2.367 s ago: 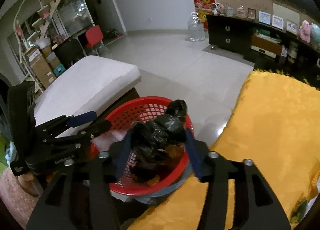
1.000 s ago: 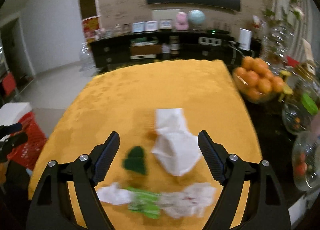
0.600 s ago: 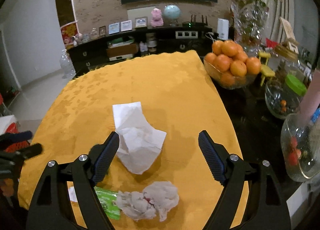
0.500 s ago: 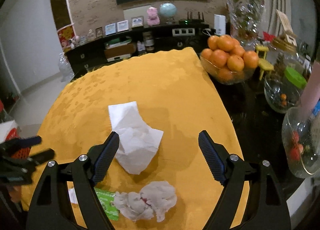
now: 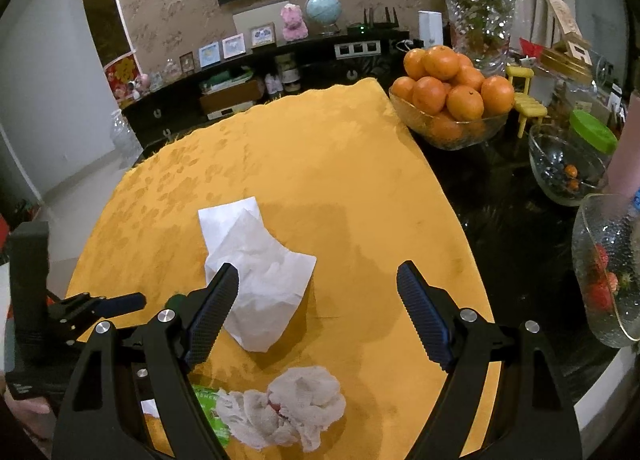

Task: Collect trash
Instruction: 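Grasp the dark green fuzzy scrubber with the left gripper while the right gripper grasps a white tissue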

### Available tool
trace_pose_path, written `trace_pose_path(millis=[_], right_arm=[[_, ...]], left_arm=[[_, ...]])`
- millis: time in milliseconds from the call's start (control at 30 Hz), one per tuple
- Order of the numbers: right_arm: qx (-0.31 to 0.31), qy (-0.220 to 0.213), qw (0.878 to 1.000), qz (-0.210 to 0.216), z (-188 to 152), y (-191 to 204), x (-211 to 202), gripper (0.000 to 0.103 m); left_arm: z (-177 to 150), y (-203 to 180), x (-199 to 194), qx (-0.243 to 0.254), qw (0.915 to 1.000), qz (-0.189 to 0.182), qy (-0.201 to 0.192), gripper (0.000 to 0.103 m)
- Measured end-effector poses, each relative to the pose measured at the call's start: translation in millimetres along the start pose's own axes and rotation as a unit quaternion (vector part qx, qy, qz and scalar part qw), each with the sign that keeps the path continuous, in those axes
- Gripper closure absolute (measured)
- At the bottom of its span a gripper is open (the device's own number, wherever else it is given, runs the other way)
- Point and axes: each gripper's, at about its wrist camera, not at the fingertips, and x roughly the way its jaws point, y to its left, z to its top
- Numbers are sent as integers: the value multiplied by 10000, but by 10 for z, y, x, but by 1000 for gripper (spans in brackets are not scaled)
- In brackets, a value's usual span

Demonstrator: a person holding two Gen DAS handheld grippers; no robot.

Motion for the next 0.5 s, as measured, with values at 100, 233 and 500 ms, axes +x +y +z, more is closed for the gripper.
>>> trace_pose_path(millis=[100, 233, 500], right_arm=[[10, 81, 9999, 59, -9, 19, 46, 24], [-10, 187, 9995, 254, -4, 66, 115, 24], [-361, 552, 9972, 358, -26, 297, 365, 24]], left_arm=[[-9, 47, 11, -117, 9996, -244, 26, 65], [-31, 30, -52, -9, 9996, -266, -72, 71], [-96, 167, -345, -144, 9989, -243, -367, 72]])
